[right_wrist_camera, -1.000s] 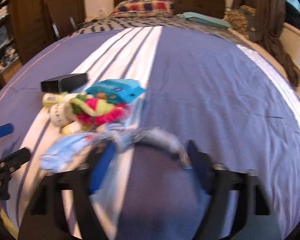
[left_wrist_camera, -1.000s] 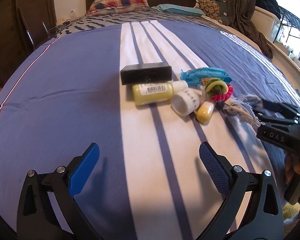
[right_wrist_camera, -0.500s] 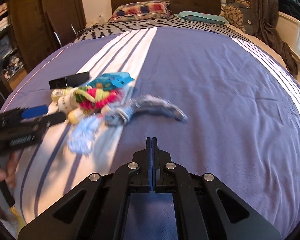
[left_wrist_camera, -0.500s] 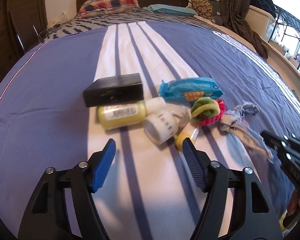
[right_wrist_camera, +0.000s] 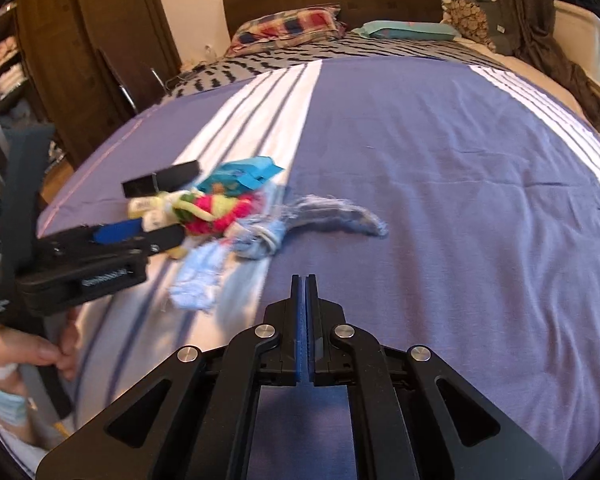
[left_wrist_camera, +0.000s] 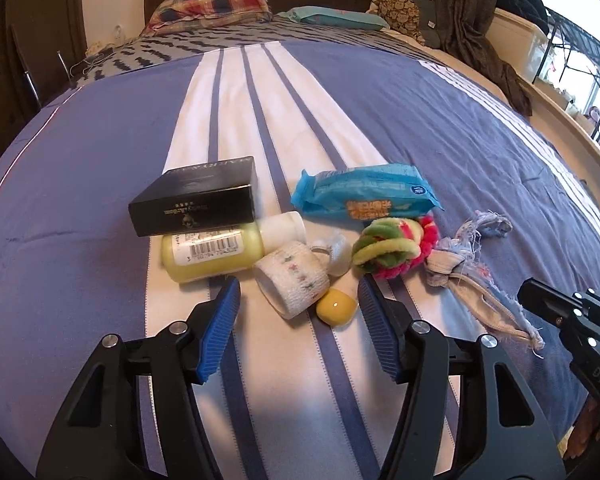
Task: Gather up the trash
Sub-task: 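Grasp the white tape roll with the left gripper while the right grasps the frayed rope toy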
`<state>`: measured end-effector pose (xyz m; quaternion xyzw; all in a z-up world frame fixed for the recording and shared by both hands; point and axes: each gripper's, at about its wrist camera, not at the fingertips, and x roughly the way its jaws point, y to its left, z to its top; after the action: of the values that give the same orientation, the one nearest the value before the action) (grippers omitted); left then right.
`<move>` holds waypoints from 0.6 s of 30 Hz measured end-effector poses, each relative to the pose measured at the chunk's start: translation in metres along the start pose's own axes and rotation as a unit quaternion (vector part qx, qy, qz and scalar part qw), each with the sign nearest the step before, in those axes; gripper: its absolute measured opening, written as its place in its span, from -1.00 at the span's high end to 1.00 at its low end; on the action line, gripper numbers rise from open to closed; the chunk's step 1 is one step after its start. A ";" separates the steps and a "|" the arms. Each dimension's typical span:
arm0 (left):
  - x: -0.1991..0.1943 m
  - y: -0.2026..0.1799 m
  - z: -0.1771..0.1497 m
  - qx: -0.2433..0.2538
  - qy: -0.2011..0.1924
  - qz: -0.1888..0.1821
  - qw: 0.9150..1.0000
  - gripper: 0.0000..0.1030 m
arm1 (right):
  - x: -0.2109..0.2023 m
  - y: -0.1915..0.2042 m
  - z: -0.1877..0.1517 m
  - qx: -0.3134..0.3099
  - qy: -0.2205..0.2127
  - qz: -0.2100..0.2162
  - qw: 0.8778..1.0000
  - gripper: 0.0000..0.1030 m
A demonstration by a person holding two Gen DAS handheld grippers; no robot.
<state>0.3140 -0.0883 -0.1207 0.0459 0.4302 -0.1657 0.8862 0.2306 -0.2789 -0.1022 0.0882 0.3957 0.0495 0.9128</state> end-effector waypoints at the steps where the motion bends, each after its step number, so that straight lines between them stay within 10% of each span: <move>1: -0.002 0.001 0.000 0.001 -0.002 0.004 1.000 -0.11 | -0.001 0.001 0.002 -0.001 -0.005 -0.007 1.000 0.93; 7: -0.008 0.019 -0.002 -0.001 -0.002 0.018 1.000 -0.09 | 0.003 0.018 0.025 -0.004 -0.016 0.003 1.000 0.85; 9: -0.009 0.022 -0.002 -0.005 -0.004 0.018 1.000 -0.09 | 0.008 0.024 0.029 0.000 -0.013 0.010 1.000 0.11; 11: -0.013 0.022 -0.003 -0.004 -0.007 0.012 1.000 -0.06 | 0.008 0.029 0.030 0.008 -0.020 0.016 1.000 -0.20; 18: -0.007 0.018 -0.003 0.001 -0.003 0.006 1.000 -0.06 | 0.041 0.042 0.026 -0.014 0.020 -0.018 1.000 -0.16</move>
<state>0.3140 -0.0688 -0.1187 0.0487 0.4270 -0.1609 0.8885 0.2768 -0.2347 -0.1051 0.0672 0.4147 0.0407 0.9066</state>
